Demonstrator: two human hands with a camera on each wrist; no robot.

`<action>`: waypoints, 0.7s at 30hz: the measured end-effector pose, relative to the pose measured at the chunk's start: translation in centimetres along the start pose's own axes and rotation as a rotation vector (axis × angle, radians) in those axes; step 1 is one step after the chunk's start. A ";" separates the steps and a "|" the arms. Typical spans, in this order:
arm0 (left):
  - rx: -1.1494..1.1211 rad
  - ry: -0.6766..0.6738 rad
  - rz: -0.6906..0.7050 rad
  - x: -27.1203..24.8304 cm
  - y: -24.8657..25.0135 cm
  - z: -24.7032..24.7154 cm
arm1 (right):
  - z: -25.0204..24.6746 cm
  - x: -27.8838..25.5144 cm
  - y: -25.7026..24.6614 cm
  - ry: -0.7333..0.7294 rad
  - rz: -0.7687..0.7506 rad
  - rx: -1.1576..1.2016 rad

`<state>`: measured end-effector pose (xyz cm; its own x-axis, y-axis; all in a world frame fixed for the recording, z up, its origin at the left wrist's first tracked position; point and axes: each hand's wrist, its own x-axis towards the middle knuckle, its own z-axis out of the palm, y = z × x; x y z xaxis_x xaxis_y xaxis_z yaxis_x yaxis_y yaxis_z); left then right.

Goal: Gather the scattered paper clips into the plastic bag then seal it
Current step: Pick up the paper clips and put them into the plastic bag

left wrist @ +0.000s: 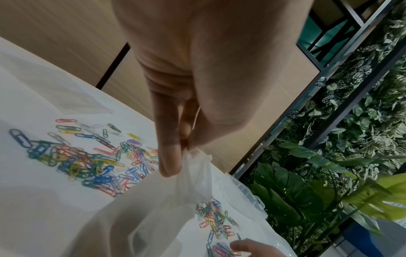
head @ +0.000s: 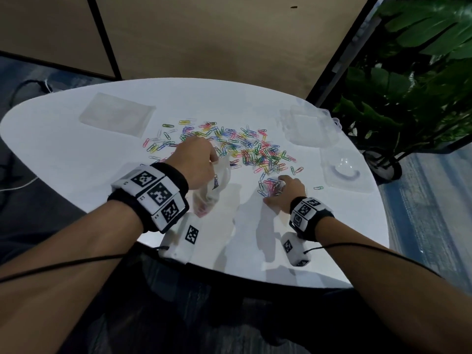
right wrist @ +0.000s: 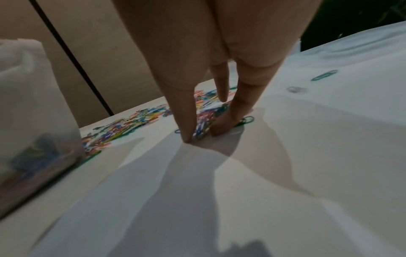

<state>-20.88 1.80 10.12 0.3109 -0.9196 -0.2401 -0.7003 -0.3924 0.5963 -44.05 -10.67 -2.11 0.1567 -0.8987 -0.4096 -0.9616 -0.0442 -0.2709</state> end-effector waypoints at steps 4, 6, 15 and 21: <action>0.011 -0.002 -0.023 -0.1 -0.9 -0.1 | 0.7 1.2 -2.7 0.047 -0.069 -0.014; 0.022 -0.001 -0.013 -0.1 -1.1 0.1 | 1.0 1.8 -3.5 0.058 -0.112 -0.088; 0.053 -0.034 0.019 0.0 -0.9 0.7 | 0.0 2.3 -5.0 0.122 -0.196 -0.285; 0.061 -0.034 0.015 0.1 -0.3 0.6 | -2.0 2.7 -2.1 0.115 -0.031 0.118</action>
<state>-21.04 1.83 9.43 0.2787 -0.9252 -0.2576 -0.7430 -0.3777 0.5526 -42.02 -13.86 -0.89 0.1525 -0.9419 -0.2992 -0.9227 -0.0271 -0.3847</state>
